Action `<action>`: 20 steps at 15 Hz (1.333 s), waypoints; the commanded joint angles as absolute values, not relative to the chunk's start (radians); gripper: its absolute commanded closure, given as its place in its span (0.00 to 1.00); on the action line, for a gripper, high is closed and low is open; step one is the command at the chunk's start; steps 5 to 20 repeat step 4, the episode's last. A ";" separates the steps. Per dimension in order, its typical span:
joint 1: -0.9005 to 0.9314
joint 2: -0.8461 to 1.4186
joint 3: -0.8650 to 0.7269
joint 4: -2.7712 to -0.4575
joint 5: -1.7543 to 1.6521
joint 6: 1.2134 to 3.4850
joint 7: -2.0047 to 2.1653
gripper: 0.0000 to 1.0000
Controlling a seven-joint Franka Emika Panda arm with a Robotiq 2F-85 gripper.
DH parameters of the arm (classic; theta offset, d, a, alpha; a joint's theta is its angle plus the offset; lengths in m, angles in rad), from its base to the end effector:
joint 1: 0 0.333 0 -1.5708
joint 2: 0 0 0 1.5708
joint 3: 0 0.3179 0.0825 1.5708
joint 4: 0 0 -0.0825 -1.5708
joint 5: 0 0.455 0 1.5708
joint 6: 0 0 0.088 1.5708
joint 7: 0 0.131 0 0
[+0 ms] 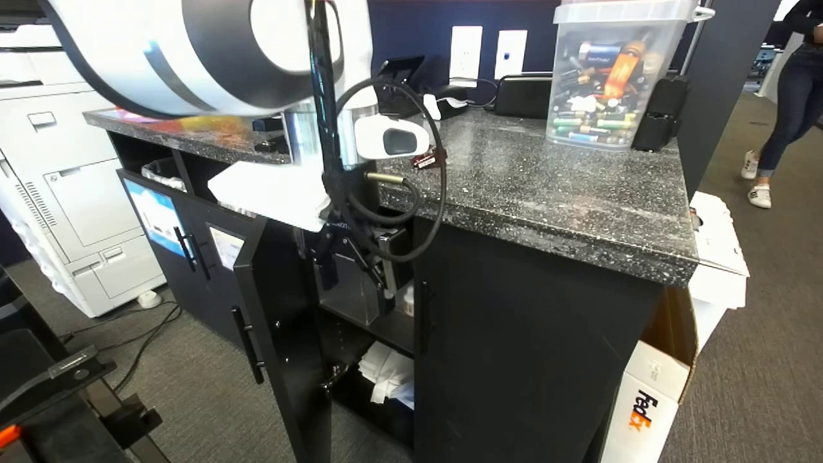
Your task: Close the right door of the cabinet
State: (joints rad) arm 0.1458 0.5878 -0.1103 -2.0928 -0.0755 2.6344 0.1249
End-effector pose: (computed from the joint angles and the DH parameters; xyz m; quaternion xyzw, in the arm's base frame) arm 0.6039 0.0161 0.0482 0.9986 -0.0027 -0.0183 0.0499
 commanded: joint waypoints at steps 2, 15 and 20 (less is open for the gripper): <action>0.104 0.502 -0.103 -2.140 -0.098 2.469 0.132 0.00; 0.089 0.463 -0.100 -2.158 -0.097 2.444 0.131 0.00; 0.089 0.463 -0.100 -2.158 -0.097 2.444 0.131 0.00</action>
